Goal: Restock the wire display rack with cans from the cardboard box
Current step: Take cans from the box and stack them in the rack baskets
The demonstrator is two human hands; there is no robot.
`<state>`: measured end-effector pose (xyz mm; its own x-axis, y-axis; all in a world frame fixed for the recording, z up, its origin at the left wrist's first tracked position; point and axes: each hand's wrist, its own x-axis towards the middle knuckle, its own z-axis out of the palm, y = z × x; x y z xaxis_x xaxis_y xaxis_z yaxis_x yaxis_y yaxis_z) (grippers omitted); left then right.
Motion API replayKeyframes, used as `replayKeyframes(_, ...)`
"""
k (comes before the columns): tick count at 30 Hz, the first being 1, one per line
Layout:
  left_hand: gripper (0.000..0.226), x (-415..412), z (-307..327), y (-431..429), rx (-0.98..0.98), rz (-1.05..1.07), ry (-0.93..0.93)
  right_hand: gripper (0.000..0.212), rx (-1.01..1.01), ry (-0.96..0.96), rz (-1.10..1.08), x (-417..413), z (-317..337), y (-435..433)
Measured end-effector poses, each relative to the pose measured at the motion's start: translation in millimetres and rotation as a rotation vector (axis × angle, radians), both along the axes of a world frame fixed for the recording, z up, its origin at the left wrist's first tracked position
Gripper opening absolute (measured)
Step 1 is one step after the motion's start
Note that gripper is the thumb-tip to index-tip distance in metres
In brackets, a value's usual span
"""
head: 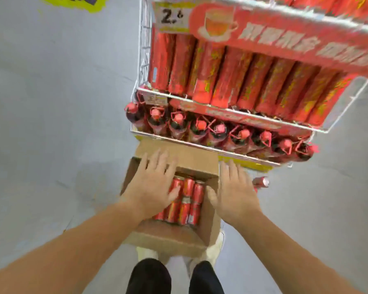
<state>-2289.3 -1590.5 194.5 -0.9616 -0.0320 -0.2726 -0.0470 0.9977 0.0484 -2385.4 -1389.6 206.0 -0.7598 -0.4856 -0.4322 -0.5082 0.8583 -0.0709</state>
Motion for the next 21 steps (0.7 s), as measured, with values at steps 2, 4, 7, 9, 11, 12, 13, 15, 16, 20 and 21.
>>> replayKeyframes(2,0.075,15,-51,5,0.012,0.018,-0.024,0.081,0.028,-0.068,0.016,13,-53,8)
replayKeyframes(4,0.075,30,-97,11,0.001,0.037,-0.066,0.077,0.029,-0.084,0.027,26,-102,14)
replayKeyframes(7,0.077,47,-161,17,0.017,0.059,-0.171,0.076,0.037,-0.173,0.002,45,-175,21)
replayKeyframes(9,0.077,59,-203,18,0.033,0.056,-0.223,0.078,0.051,-0.227,-0.018,58,-219,24)
replayKeyframes(11,0.075,71,-241,17,0.058,0.058,-0.271,0.078,0.062,-0.27,-0.024,70,-256,25)
replayKeyframes(12,0.074,77,-259,16,0.065,0.063,-0.289,0.077,0.064,-0.286,-0.026,74,-273,24)
replayKeyframes(13,0.074,81,-277,14,0.071,0.072,-0.308,0.076,0.061,-0.303,-0.031,77,-290,23)
replayKeyframes(15,0.075,84,-311,8,0.076,0.086,-0.347,0.077,0.064,-0.336,-0.043,78,-322,18)
replayKeyframes(16,0.076,83,-326,4,0.073,0.091,-0.358,0.078,0.071,-0.345,-0.057,76,-339,15)
replayKeyframes(20,0.079,59,-382,-10,0.093,0.243,-0.417,0.076,0.055,-0.368,-0.187,62,-399,-3)
replayKeyframes(21,0.079,51,-395,-13,0.115,0.333,-0.428,0.075,0.037,-0.379,-0.232,57,-412,-7)
